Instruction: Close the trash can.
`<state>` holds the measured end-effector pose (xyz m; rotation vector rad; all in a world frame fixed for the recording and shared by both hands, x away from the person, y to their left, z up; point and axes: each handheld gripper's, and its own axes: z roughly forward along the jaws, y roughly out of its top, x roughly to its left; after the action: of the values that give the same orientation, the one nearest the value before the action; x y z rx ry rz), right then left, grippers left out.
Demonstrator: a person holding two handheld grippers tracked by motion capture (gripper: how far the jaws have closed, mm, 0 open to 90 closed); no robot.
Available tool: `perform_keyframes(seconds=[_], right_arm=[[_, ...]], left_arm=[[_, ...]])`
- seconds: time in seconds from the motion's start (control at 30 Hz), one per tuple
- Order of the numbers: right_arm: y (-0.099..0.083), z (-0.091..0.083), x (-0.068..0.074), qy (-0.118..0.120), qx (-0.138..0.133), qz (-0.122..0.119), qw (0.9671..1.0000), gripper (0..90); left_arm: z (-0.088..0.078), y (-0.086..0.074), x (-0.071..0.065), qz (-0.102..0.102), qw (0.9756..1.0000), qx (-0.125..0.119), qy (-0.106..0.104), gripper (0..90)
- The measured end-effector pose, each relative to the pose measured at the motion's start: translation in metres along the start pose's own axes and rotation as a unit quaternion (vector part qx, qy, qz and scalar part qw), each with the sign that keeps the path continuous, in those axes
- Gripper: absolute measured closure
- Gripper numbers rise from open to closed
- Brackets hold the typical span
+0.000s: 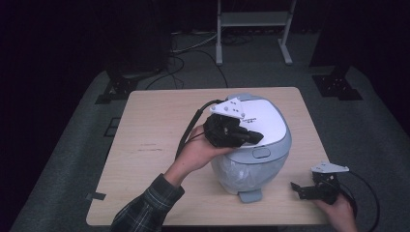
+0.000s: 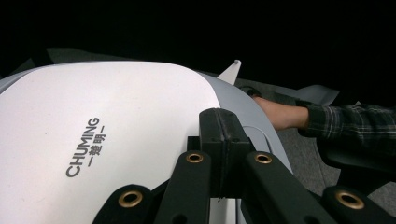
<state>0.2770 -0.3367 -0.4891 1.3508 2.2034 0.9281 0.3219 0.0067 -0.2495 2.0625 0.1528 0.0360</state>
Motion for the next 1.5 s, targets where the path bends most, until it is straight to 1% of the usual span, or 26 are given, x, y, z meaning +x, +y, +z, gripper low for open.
perform_keyframes(seconds=[0.23, 0.27, 0.33, 0.4, 0.43, 0.47, 0.57, 0.6, 0.63, 0.67, 0.77, 0.83, 0.93, 0.97, 1.03, 1.07, 1.1, 1.13, 1.17, 1.33, 1.43, 1.47, 1.5], right_arm=[[0.0, 0.0, 0.0, 0.0, 0.0, 0.0, 1.0, 0.0], [0.0, 0.0, 0.0, 0.0, 0.0, 0.0, 1.0, 0.0], [0.0, 0.0, 0.0, 0.001, 0.0, -0.001, 1.0, 0.0], [0.0, 0.0, 0.0, 0.001, 0.0, -0.001, 1.0, 0.0], [0.0, 0.0, 0.0, 0.001, 0.0, -0.001, 1.0, 0.0], [0.0, 0.0, 0.0, 0.001, 0.0, -0.001, 1.0, 0.0], [0.0, 0.0, 0.0, 0.001, 0.0, -0.001, 1.0, 0.0], [0.0, 0.0, 0.0, 0.001, 0.0, -0.001, 1.0, 0.0], [0.0, 0.0, 0.0, 0.001, 0.0, -0.001, 1.0, 0.0], [0.0, 0.0, 0.0, 0.001, 0.0, -0.001, 1.0, 0.0], [0.0, 0.0, 0.0, 0.001, 0.0, -0.001, 1.0, 0.0], [0.0, 0.0, 0.0, 0.001, 0.0, -0.001, 1.0, 0.0], [0.0, 0.0, 0.0, 0.001, 0.0, -0.001, 1.0, 0.0], [0.0, 0.0, 0.0, 0.001, 0.0, -0.001, 1.0, 0.0], [0.0, 0.0, 0.0, 0.001, 0.0, -0.001, 1.0, 0.0], [0.0, 0.0, 0.0, 0.001, 0.0, -0.001, 1.0, 0.0], [0.0, 0.0, 0.0, 0.001, 0.0, -0.001, 1.0, 0.0], [0.0, 0.0, 0.0, 0.001, 0.0, -0.001, 1.0, 0.0], [0.0, 0.0, 0.0, 0.001, 0.0, -0.001, 1.0, 0.0], [0.0, 0.0, 0.0, 0.001, 0.0, -0.001, 1.0, 0.0], [0.0, 0.0, 0.0, 0.001, 0.0, -0.001, 1.0, 0.0], [0.0, 0.0, 0.0, 0.001, 0.0, -0.001, 1.0, 0.0], [0.0, 0.0, 0.0, 0.001, 0.0, -0.001, 1.0, 0.0]], left_arm=[[0.001, 0.0, -0.001, -0.002, 1.0, 0.0, 0.003, 90.0], [0.003, 0.0, -0.001, 0.004, 0.9998, 0.015, 0.012, 90.0], [0.004, -0.001, -0.002, 0.001, 0.9999, 0.006, 0.01, 90.0], [0.003, -0.001, -0.002, 0.004, 0.9999, 0.007, 0.01, 90.0], [0.003, -0.002, -0.002, 0.004, 1.0, 0.006, 0.006, 89.6], [0.002, -0.002, -0.001, 0.001, 1.0, 0.002, 0.004, 85.3], [0.0, -0.003, 0.001, 0.002, 0.9998, -0.007, 0.016, 70.3], [-0.001, -0.004, 0.002, 0.0, 0.9997, -0.01, 0.021, 66.2], [-0.002, -0.005, 0.004, -0.004, 0.9996, -0.014, 0.022, 58.7], [-0.003, -0.006, 0.005, -0.008, 0.9996, -0.017, 0.02, 54.6], [-0.006, -0.008, 0.005, -0.011, 0.9994, -0.018, 0.029, 39.1], [-0.009, -0.009, 0.005, -0.014, 0.9991, -0.017, 0.038, 32.5], [-0.015, -0.012, 0.007, -0.024, 0.9982, -0.025, 0.049, 18.5], [-0.018, -0.013, 0.008, -0.024, 0.998, -0.028, 0.051, 16.8], [-0.024, -0.016, 0.008, -0.022, 0.9974, -0.028, 0.063, 8.3], [-0.028, -0.017, 0.008, -0.021, 0.997, -0.027, 0.069, 7.6], [-0.032, -0.019, 0.007, -0.021, 0.9961, -0.027, 0.081, 5.2], [-0.035, -0.021, 0.007, -0.024, 0.9949, -0.029, 0.094, 0.8], [-0.038, -0.023, 0.007, -0.027, 0.9939, -0.031, 0.102, 0.0], [-0.058, -0.036, 0.006, -0.037, 0.9896, -0.042, 0.132, 0.0], [-0.07, -0.047, 0.006, -0.039, 0.986, -0.045, 0.156, 0.0], [-0.074, -0.052, 0.005, -0.043, 0.9843, -0.047, 0.164, 0.0], [-0.076, -0.056, 0.005, -0.043, 0.9834, -0.046, 0.17, 0.0]])
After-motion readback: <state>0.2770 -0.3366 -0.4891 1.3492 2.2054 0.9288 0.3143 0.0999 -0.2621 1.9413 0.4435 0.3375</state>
